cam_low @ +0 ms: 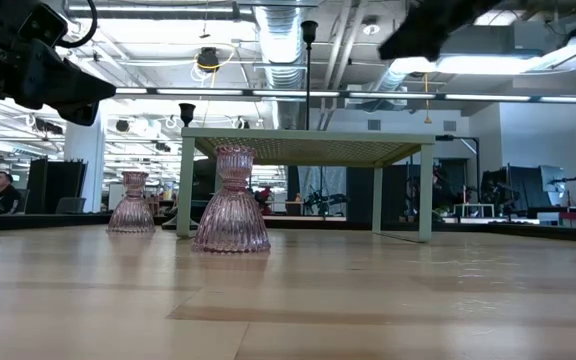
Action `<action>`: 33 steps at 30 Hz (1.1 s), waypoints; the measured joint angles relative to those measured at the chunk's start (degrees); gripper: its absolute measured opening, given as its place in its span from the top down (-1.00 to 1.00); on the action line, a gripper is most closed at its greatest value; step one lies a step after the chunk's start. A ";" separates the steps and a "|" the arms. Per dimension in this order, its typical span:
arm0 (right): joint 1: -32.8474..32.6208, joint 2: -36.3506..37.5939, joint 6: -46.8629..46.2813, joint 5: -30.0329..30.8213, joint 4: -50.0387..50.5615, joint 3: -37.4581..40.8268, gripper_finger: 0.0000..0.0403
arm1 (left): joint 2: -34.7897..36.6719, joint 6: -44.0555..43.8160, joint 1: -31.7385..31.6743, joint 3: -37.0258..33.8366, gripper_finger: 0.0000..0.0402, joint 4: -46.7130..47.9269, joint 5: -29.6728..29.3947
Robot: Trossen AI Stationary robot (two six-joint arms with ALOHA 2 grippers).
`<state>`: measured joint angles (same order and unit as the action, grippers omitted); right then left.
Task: Pick & Place candle stick holders
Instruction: Put the bottom pink glass candle holder on the shelf
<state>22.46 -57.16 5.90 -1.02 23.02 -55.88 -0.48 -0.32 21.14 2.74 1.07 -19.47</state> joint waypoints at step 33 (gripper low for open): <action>-23.19 4.32 -13.55 0.01 20.54 0.02 0.71 | 0.00 -2.14 0.00 0.01 0.96 -0.06 0.01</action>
<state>-0.72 -52.84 -7.65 -1.00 43.57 -55.86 -0.49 -2.46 21.14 2.76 1.01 -19.46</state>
